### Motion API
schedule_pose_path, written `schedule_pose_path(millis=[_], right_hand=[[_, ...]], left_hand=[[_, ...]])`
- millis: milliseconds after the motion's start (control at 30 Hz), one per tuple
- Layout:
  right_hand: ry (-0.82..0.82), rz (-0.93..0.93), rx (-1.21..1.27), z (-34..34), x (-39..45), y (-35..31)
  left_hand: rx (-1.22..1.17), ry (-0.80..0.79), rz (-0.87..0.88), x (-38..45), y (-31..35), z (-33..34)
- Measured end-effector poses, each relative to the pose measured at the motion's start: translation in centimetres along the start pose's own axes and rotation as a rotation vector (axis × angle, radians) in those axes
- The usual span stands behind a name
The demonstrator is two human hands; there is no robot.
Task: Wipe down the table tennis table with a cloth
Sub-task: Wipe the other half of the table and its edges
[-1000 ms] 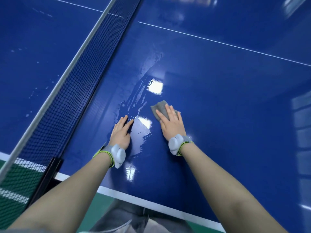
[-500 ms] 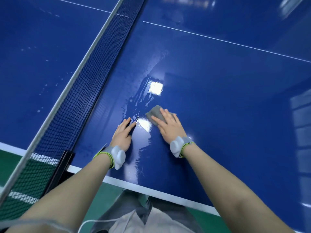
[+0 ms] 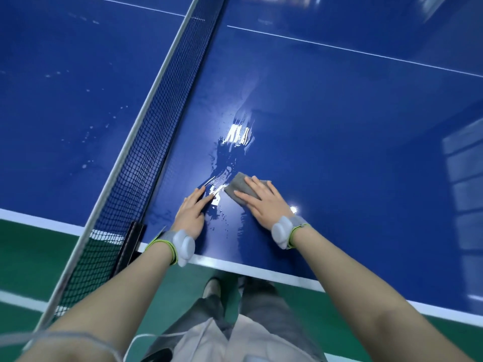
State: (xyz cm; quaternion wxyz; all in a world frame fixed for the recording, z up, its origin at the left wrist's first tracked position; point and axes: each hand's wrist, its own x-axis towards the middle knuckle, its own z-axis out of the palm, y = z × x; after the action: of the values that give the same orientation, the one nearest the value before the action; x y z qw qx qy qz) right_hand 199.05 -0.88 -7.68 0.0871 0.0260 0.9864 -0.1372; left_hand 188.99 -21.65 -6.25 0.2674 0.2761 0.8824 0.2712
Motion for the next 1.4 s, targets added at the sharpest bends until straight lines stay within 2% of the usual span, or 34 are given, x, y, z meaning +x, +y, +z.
schedule_pose_path(millis=[67,133,200,267,367,500,600,700,800,967,1033,1100,1267,1333,1400], right_hand=[[0.025,0.137,0.036,-0.4,-0.3,0.9],[0.077,0.388,0.086,-0.2,-0.3,0.2],[0.104,0.504,0.128,0.3,-0.3,-1.9],[0.086,0.478,0.123,1.2,-0.4,-4.1],[0.059,0.312,0.109,2.2,-1.6,-6.6],[0.053,0.108,0.094,2.1,-3.4,-5.6],[0.065,0.328,0.096,2.0,-4.2,-4.1],[0.131,0.590,0.153,2.4,-3.9,-6.1],[0.124,0.651,0.220,3.2,-3.5,-9.1],[0.159,0.358,0.206,5.1,-4.9,-13.7],[0.182,0.211,0.132,5.2,-6.1,-13.1],[0.233,0.170,0.033,5.4,-7.2,-11.2],[0.303,0.581,0.063,6.2,-8.5,-11.4],[0.284,0.661,0.085,6.0,-8.2,-12.9],[0.287,0.647,0.086,6.1,-7.8,-14.3]], left_hand=[[-0.006,0.007,-0.006,-0.4,-0.4,-0.2],[-0.004,0.018,0.000,-1.0,-0.8,-0.2],[0.008,0.020,0.004,-1.6,-1.0,-0.1],[0.024,0.017,0.000,-2.1,-1.2,0.0],[0.029,0.012,-0.003,-2.7,-1.4,0.0],[0.031,-0.010,0.010,-3.7,-2.2,-0.3],[0.034,-0.020,0.015,-4.4,-2.8,-0.4],[0.039,-0.023,0.005,-5.1,-3.2,-0.4],[0.040,-0.017,0.006,-5.9,-3.5,-0.3],[0.056,-0.013,0.033,-7.0,-4.4,-0.4],[0.057,-0.016,0.041,-7.3,-4.6,-0.4],[0.056,-0.023,0.044,-7.4,-4.7,-0.5],[0.048,-0.024,0.044,-8.3,-5.4,-0.6],[0.050,-0.016,0.046,-8.5,-5.6,-0.6],[0.052,-0.016,0.048,-8.8,-5.6,-0.5]])
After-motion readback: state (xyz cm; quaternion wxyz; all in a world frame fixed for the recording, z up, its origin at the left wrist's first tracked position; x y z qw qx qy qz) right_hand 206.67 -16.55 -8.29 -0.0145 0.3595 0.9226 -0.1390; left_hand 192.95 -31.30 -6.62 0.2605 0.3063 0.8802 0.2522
